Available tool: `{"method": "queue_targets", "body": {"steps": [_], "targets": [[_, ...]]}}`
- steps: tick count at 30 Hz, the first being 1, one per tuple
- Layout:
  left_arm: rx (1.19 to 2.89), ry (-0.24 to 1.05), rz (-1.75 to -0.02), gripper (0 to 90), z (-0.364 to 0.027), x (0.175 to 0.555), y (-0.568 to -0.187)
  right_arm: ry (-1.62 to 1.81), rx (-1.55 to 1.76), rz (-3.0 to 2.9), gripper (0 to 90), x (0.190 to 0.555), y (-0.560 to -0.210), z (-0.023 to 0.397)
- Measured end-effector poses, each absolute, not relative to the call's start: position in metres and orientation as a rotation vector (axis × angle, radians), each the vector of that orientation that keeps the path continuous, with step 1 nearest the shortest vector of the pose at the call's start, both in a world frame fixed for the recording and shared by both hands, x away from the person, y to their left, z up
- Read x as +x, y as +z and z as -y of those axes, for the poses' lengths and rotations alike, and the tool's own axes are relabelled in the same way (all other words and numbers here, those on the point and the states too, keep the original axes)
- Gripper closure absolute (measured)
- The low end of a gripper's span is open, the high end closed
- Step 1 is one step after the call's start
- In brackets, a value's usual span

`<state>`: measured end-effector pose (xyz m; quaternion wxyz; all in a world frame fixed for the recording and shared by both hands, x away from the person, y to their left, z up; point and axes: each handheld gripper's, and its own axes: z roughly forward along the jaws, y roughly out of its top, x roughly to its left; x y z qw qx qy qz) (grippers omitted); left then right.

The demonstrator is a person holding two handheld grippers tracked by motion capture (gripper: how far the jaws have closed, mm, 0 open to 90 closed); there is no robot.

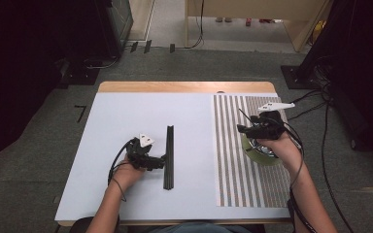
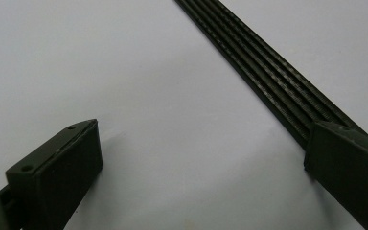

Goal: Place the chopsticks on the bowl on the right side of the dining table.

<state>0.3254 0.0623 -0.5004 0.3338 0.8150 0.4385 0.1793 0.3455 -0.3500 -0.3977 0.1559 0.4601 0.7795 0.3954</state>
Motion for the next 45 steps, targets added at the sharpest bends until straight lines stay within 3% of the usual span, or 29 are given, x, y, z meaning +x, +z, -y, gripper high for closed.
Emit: {"method": "queue_targets", "body": {"steps": [10, 45], "targets": [[2.123, 0.469, -1.145, 0.0, -0.062, 0.325, -0.501, 1.092, 1.311, -2.242, 19.0, 0.344, -0.395, 0.334], [2.125, 0.468, -1.145, 0.0, -0.062, 0.325, -0.501, 1.093, 1.209, -2.358, 15.4, 0.330, -0.393, 0.282]]}}
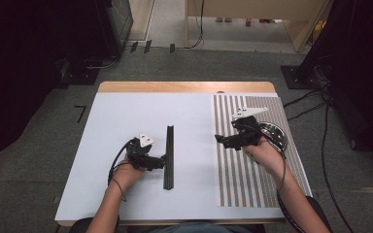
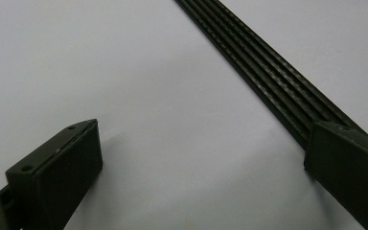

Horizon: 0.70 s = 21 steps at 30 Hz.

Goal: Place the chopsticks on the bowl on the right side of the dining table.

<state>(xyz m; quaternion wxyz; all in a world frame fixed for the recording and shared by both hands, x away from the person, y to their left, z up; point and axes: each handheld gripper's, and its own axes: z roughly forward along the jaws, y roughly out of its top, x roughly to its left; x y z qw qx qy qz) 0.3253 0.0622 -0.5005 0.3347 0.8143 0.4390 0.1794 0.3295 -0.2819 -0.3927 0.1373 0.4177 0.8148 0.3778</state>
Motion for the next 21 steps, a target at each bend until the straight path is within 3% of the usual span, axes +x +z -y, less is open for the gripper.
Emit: {"method": "queue_targets", "body": {"steps": [21], "targets": [[2.123, 0.467, -1.147, 0.0, -0.062, 0.325, -0.501, 1.119, 1.177, -2.390, 15.4, 0.318, -0.390, 0.254]]}}
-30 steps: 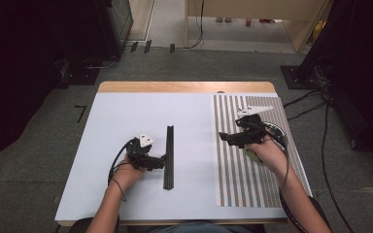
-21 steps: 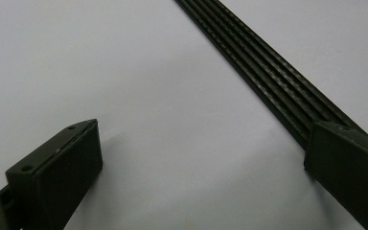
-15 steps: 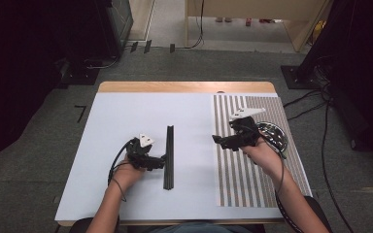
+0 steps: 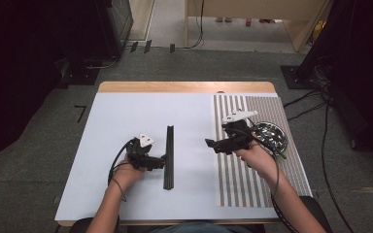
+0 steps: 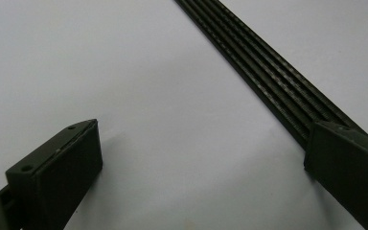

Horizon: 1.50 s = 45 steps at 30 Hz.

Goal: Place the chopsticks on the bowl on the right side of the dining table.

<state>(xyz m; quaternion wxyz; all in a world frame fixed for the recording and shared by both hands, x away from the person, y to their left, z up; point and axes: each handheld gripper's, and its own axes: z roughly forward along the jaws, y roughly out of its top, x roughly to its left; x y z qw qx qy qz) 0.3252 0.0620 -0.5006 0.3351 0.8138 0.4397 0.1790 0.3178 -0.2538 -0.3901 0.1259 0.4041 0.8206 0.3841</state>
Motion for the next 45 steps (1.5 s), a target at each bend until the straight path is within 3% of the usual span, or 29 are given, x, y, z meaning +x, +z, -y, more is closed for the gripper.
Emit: {"method": "queue_targets", "body": {"steps": [45], "targets": [[2.129, 0.465, -1.145, 0.0, -0.062, 0.325, -0.500, 1.141, 0.997, -2.540, 15.6, 0.304, -0.431, 0.196]]}}
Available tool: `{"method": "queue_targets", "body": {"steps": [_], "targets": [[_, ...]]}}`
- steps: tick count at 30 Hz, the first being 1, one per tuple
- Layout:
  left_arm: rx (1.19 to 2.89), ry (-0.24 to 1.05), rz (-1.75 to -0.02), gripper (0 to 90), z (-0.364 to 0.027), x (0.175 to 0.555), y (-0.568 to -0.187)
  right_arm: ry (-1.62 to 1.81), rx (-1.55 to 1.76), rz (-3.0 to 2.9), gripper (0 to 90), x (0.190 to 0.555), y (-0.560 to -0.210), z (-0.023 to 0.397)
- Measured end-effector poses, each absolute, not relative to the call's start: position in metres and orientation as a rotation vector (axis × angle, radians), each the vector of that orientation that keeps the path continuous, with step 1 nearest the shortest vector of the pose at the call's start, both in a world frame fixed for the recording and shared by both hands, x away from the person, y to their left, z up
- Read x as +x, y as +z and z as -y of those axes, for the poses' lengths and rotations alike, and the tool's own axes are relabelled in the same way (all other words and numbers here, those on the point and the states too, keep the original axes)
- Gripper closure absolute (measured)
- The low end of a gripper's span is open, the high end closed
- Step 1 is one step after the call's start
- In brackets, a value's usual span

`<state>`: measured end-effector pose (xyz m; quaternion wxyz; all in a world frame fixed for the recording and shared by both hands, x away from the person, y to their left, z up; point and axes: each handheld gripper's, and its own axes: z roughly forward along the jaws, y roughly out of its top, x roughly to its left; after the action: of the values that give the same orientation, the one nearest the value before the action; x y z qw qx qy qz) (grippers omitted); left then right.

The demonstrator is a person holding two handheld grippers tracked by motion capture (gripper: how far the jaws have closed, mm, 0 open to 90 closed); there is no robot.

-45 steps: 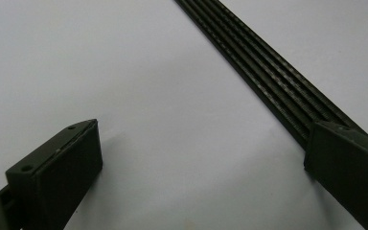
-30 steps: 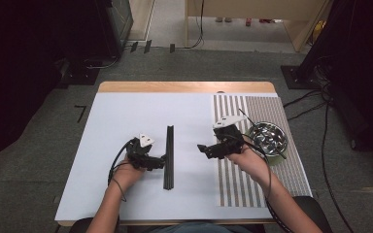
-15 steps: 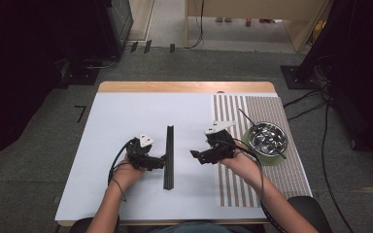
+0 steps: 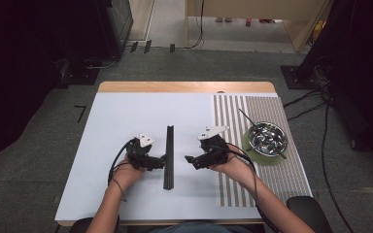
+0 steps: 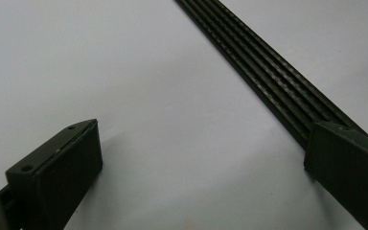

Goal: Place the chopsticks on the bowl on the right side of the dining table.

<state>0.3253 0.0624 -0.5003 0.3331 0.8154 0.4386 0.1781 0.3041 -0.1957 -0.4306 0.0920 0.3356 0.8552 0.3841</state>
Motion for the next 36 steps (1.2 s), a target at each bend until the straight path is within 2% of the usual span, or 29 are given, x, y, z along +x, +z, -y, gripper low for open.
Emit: {"method": "queue_targets", "body": {"steps": [36], "targets": [[2.127, 0.468, -1.145, 0.0, -0.062, 0.325, -0.501, 1.120, 0.990, -2.567, 18.4, 0.303, -0.472, 0.171]]}}
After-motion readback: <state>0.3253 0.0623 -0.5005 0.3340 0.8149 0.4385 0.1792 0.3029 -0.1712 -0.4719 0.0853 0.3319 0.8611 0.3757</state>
